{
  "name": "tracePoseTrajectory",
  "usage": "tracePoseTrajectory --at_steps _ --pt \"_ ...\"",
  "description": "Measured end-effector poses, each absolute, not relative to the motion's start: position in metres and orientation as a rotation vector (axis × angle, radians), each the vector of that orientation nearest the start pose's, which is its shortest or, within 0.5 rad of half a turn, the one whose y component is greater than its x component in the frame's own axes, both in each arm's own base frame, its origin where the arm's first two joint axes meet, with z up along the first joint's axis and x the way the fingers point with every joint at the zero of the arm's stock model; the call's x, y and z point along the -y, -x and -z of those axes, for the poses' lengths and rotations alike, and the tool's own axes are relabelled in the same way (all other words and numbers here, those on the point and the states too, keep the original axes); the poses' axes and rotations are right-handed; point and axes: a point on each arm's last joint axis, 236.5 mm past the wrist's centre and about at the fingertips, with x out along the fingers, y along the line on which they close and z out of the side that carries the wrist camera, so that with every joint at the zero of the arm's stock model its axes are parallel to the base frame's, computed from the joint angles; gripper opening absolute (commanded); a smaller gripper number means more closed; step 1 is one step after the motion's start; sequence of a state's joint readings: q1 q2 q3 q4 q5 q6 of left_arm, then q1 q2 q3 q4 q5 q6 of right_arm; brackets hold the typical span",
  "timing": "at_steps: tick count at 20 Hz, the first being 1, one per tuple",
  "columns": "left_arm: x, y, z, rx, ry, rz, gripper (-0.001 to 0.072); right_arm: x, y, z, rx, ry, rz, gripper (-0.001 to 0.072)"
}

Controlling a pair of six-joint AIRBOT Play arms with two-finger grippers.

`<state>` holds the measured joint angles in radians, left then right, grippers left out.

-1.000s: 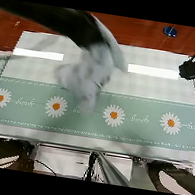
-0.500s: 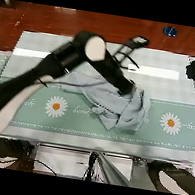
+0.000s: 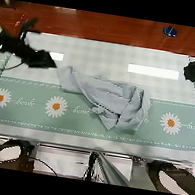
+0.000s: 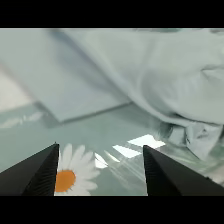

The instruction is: Fold the shirts.

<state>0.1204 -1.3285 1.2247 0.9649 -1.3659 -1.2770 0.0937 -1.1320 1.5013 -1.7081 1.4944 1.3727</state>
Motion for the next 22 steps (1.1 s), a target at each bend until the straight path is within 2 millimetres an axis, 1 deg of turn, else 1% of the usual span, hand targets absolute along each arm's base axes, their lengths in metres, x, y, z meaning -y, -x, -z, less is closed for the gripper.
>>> tracePoseTrajectory --at_steps 3,5,7,9,11,13,14,16,18,19,20,21,22 --pt "0.065 -0.357 -0.003 -1.338 0.544 0.431 0.0609 -0.001 -0.352 -0.135 -1.186 0.321 -0.088 0.042" --pt "0.06 -0.357 0.019 -1.358 0.608 0.407 0.0609 -0.001 -0.347 -0.114 -1.23 0.325 -0.096 0.042" --pt "0.061 -0.357 0.039 -1.386 0.658 0.396 0.061 -0.003 -0.344 -0.096 -1.259 0.326 -0.111 0.042" --pt "0.07 -0.358 0.056 -1.417 0.707 0.404 0.0608 -0.005 -0.34 -0.08 -1.283 0.321 -0.125 0.042" --pt "0.084 -0.364 0.065 -1.434 0.745 0.431 0.0602 -0.008 -0.338 -0.07 -1.294 0.314 -0.138 0.042" --pt "0.097 -0.372 0.074 -1.454 0.751 0.446 0.0592 -0.009 -0.338 -0.065 -1.295 0.311 -0.143 0.042" --pt "0.103 -0.376 0.078 -1.467 0.751 0.446 0.0547 -0.011 -0.339 -0.063 -1.294 0.308 -0.148 0.042" --pt "0.115 -0.38 0.089 -1.517 0.746 0.44 0.0542 -0.011 -0.338 -0.061 -1.295 0.306 -0.15 0.042" --pt "0.129 -0.383 0.096 -1.565 0.75 0.441 0.0541 -0.014 -0.338 -0.06 -1.294 0.298 -0.157 0.042" --pt "0.135 -0.385 0.099 -1.582 0.75 0.437 0.0447 -0.015 -0.338 -0.06 -1.294 0.295 -0.162 0.042" --pt "0.138 -0.388 0.104 -1.595 0.738 0.428 0.0201 -0.016 -0.338 -0.059 -1.294 0.293 -0.164 0.042" --pt "0.14 -0.392 0.109 -1.602 0.723 0.419 0.0029 -0.017 -0.338 -0.059 -1.294 0.286 -0.17 0.042" --pt "0.145 -0.393 0.112 -1.615 0.721 0.425 0.0028 -0.02 -0.338 -0.059 -1.293 0.278 -0.177 0.042"
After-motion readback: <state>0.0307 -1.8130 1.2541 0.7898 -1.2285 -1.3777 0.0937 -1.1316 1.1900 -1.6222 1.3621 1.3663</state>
